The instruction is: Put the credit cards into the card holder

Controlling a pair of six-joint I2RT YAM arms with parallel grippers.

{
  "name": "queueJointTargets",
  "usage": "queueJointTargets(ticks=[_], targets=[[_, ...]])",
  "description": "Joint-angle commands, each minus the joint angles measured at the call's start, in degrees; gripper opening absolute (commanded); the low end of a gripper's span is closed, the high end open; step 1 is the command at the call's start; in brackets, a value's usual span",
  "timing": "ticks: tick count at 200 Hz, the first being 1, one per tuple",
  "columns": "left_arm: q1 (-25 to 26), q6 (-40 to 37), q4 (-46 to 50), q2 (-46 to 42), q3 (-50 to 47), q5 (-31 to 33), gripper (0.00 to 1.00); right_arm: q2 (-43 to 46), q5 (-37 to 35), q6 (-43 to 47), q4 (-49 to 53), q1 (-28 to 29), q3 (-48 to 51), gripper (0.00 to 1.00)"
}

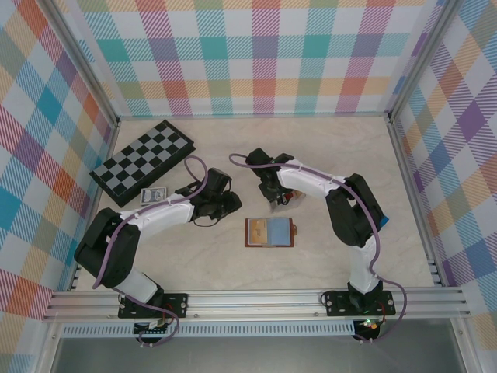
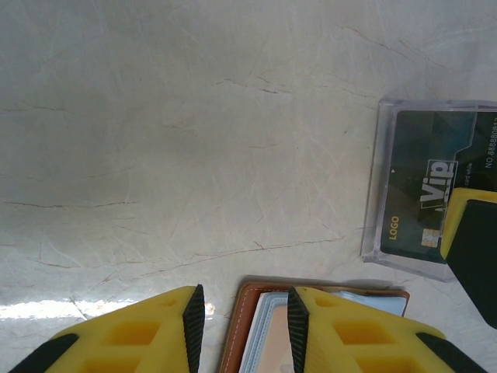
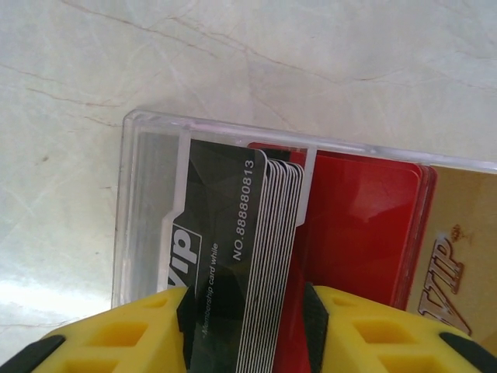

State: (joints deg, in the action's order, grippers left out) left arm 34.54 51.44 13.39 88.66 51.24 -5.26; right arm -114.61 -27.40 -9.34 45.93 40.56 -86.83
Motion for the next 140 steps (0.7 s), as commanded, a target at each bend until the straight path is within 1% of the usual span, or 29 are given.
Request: queueJointTargets(ticks=[1, 25, 53, 68, 89, 117, 140], targets=[[-0.58, 0.04, 0.4, 0.33, 0.08, 0.33, 0.35, 2.44, -3.82, 1.34, 0.01, 0.13, 0.52, 0.4], [-0.53, 0.02, 0.33, 0.28, 0.02, 0.23, 0.35, 3.47, -5.01, 1.74, 0.36, 0.07, 0.52, 0.35], [-0.53, 0.06, 0.39, 0.08, -0.17, 0.33, 0.35, 3.43, -4.81, 1.72, 0.63, -0.38, 0.86, 0.27], [-0.54, 0.01, 0.44, 0.11, -0.18, 0.25, 0.35, 3.29, -4.82, 1.38, 0.83, -0.69, 1.04, 0.26], [-0.53, 0.01, 0.39, 0.19, -0.23, 0.17, 0.35, 3.38, -3.92, 0.79, 1.01, -1.16, 1.31, 0.27], [-0.53, 0.02, 0.28, 0.35, -0.09, 0.08, 0.36, 3.2, 1.73, 0.99, 0.0, -1.4, 1.75, 0.35], [-0.53, -0.19, 0.56, 0.62, 0.37, -0.06, 0.36, 1.22, 2.01, 0.83, -0.04, -1.53, 1.31, 0.38]])
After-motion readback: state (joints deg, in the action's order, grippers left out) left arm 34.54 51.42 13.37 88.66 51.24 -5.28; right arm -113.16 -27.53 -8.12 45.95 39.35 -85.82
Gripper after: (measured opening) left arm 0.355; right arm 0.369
